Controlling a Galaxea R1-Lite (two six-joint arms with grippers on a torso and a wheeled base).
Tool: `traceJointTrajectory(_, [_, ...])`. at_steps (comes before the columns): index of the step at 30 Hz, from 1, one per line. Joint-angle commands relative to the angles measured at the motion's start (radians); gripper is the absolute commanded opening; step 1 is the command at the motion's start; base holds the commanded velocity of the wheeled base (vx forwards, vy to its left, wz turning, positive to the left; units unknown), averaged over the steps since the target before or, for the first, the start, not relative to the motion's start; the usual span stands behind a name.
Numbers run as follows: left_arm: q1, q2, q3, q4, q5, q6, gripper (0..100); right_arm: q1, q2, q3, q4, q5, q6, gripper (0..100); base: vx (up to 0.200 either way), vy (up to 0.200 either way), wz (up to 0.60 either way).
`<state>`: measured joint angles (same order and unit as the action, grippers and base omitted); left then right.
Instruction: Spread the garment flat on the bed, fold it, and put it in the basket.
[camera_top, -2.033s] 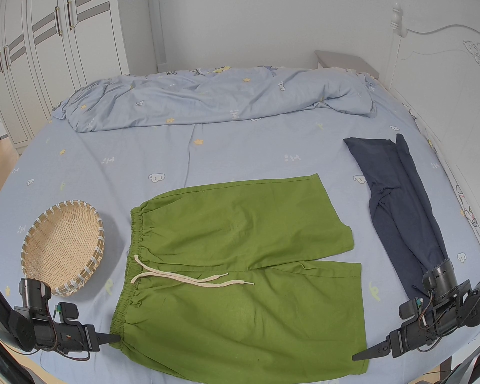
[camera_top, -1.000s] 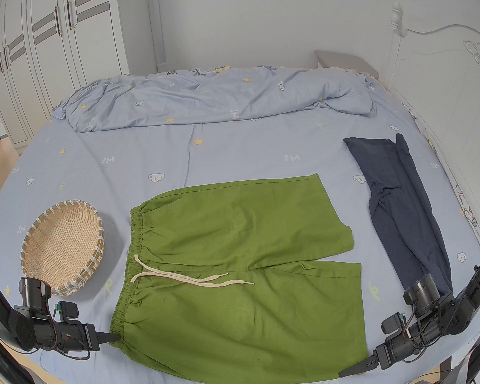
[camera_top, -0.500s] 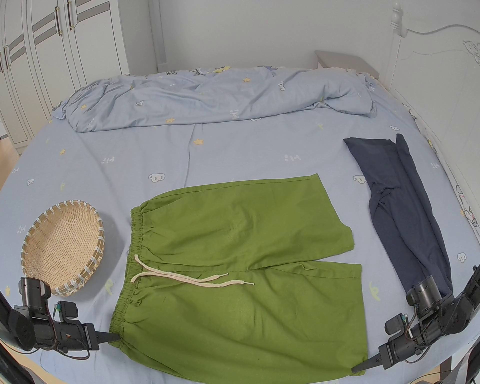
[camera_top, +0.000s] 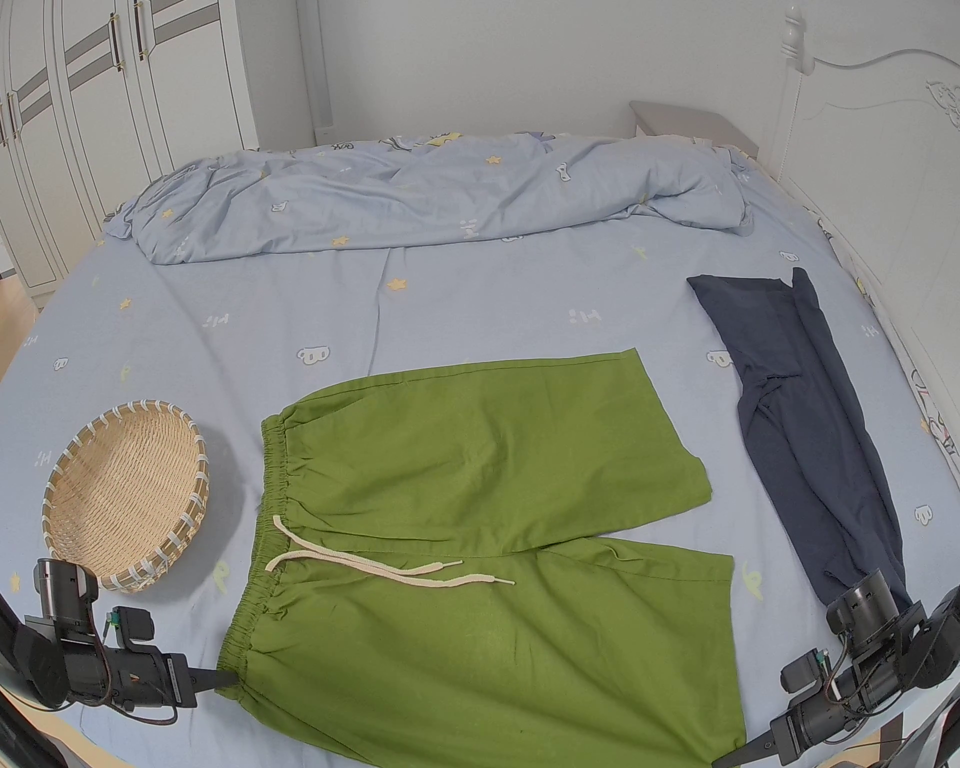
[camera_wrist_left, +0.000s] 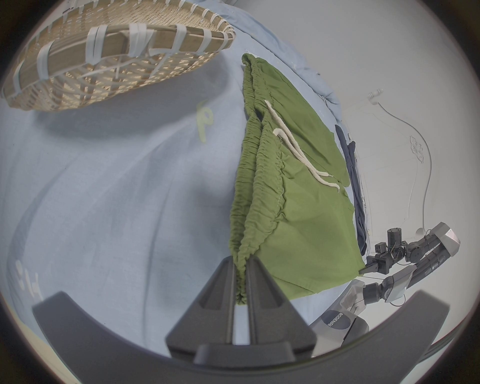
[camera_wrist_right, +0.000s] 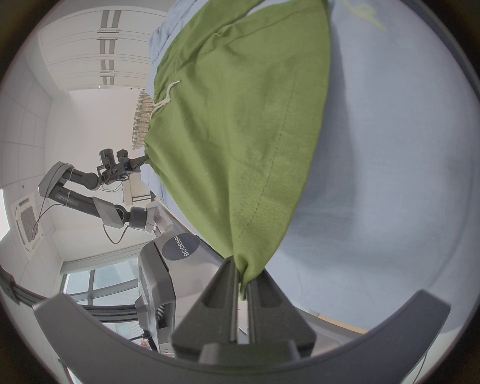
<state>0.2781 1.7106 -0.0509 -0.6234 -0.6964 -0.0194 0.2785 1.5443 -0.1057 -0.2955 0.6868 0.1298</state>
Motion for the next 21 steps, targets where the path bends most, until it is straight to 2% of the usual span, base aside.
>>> traceJointTrajectory(1, [-0.017, -0.051, -0.032, 0.002, 0.005, -0.027, 0, 0.011, -0.099, -0.046, 0.009, -0.020, 0.014, 0, 0.000, 0.000, 0.00])
traceJointTrajectory(2, [-0.027, -0.077, -0.070, 0.011, 0.006, -0.073, 0, 0.013, -0.131, -0.089, 0.022, -0.059, 0.027, 0, 0.000, 0.000, 0.00])
traceJointTrajectory(3, [-0.027, -0.077, -0.070, 0.011, 0.006, -0.073, 0, 0.013, -0.131, -0.089, 0.022, -0.059, 0.027, 0, 0.000, 0.000, 0.00])
traceJointTrajectory(4, [-0.059, -0.131, -0.135, 0.065, 0.008, -0.174, 0, 0.030, -0.173, -0.183, 0.078, -0.185, 0.048, 0, 0.000, 0.000, 0.00])
traceJointTrajectory(6, [-0.094, -0.187, -0.215, 0.179, 0.011, -0.237, 0, 0.060, -0.202, -0.284, 0.145, -0.306, 0.060, 0, 0.000, 0.000, 0.00])
traceJointTrajectory(7, [-0.102, -0.215, -0.253, 0.238, 0.011, -0.246, 0, 0.067, -0.210, -0.327, 0.168, -0.339, 0.070, 0, 0.000, 0.000, 0.00])
traceJointTrajectory(10, [-0.108, -0.295, -0.419, 0.485, 0.015, -0.266, 0, 0.067, -0.227, -0.474, 0.237, -0.352, 0.090, 0, 0.000, 0.000, 0.00])
traceJointTrajectory(11, [-0.108, -0.295, -0.419, 0.485, 0.015, -0.266, 0, 0.067, -0.227, -0.474, 0.237, -0.352, 0.090, 0, 0.000, 0.000, 0.00])
traceJointTrajectory(12, [-0.120, -0.319, -0.570, 0.679, 0.029, -0.306, 0, 0.060, -0.225, -0.583, 0.306, -0.352, 0.090, 0, 0.000, 0.000, 0.00])
traceJointTrajectory(14, [-0.126, -0.318, -0.690, 0.804, 0.051, -0.330, 0, 0.053, -0.219, -0.675, 0.349, -0.359, 0.091, 0, 0.000, 0.000, 0.00])
traceJointTrajectory(16, [-0.128, -0.310, -0.764, 0.844, 0.058, -0.335, 0, 0.051, -0.200, -0.729, 0.349, -0.360, 0.094, 0, 0.000, 0.000, 0.00])
traceJointTrajectory(21, [-0.128, -0.236, -0.873, 0.847, 0.058, -0.352, 0, 0.031, -0.131, -0.839, 0.314, -0.375, 0.094, 0, 0.000, 0.000, 0.00])
